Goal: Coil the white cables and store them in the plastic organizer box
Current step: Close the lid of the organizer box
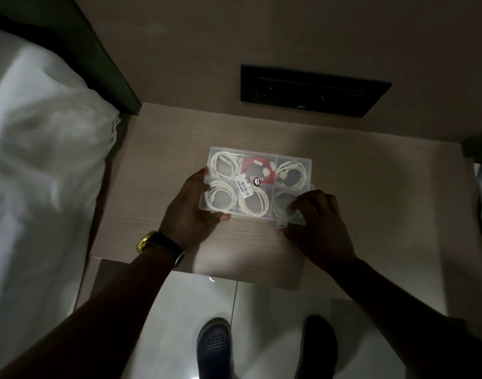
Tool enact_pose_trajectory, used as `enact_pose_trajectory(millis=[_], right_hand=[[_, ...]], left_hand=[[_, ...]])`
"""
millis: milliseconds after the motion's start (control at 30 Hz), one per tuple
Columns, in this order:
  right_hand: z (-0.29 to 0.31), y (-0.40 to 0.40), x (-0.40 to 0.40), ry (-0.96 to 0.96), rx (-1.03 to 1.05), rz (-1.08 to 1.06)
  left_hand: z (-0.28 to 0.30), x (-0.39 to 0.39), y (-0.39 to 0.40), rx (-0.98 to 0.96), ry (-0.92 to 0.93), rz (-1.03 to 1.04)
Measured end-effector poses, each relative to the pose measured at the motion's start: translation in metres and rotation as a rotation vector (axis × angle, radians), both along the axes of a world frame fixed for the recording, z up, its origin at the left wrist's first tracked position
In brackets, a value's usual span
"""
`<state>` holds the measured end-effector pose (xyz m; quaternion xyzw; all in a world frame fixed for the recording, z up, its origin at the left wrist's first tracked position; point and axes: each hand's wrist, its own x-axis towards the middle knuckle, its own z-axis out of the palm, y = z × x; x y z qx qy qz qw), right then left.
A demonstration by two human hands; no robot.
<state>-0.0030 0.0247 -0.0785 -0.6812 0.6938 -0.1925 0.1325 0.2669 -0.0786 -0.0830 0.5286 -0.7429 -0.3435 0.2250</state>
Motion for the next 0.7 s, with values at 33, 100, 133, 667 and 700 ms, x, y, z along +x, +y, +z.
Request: enact_pose_trajectory(millis=[33,100,133,667,700], right_hand=[[-0.002,-0.002,0.001,0.027,-0.001,-0.009],[-0.005,-0.005,0.003,0.086,-0.010,0.005],[-0.006,-0.006,0.002,0.115,-0.021,0.024],[-0.005,-0.015,-0.003,0.007,0.012,0.022],[-0.004,-0.015,-0.003,-0.110,0.038,-0.048]], left_hand=[[-0.001,0.001,-0.001,-0.026,-0.024,-0.017],[-0.001,0.004,-0.004,-0.113,-0.101,-0.101],[-0.002,0.005,-0.006,-0.155,-0.143,-0.162],[-0.004,0.003,-0.014,-0.187,-0.192,-0.214],[0.000,0.004,-0.012,-0.120,-0.080,-0.155]])
